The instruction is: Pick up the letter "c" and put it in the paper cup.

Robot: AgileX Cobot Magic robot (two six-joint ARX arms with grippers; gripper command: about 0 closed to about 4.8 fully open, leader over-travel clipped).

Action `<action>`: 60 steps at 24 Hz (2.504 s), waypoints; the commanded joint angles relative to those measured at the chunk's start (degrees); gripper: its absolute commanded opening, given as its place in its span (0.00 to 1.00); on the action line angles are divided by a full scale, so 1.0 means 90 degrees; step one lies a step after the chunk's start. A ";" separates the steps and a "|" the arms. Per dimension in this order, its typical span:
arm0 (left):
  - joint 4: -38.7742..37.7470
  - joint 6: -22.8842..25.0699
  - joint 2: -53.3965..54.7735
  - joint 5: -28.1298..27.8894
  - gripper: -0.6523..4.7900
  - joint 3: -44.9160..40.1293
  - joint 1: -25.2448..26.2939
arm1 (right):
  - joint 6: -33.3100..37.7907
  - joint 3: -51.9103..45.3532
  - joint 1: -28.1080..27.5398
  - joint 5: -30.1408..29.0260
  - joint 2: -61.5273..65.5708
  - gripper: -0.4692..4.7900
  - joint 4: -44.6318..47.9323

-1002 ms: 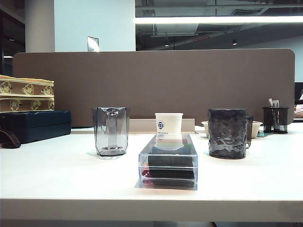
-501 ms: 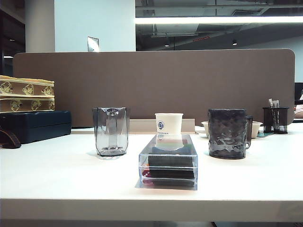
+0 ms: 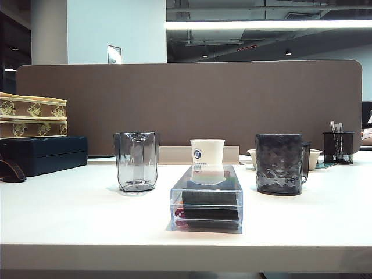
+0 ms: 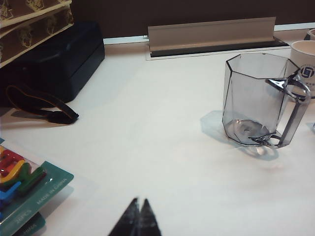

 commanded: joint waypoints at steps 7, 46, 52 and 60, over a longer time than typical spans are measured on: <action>0.0058 0.0000 -0.0002 0.0024 0.11 0.0027 0.0002 | 0.0019 -0.0046 0.0002 0.0007 -0.0002 0.09 0.0087; -0.1382 0.0192 -0.1894 0.1656 0.11 0.0029 0.1071 | 0.0019 -0.0046 0.0000 0.0007 -0.0002 0.09 0.0083; -0.1399 0.0192 -0.1894 0.2120 0.11 0.0029 0.2064 | 0.0019 -0.0046 0.0000 0.0007 0.0000 0.09 0.0083; -0.1394 0.0189 -0.1894 0.2191 0.11 0.0029 0.2550 | 0.0022 -0.0046 0.0000 0.0007 0.0000 0.09 0.0083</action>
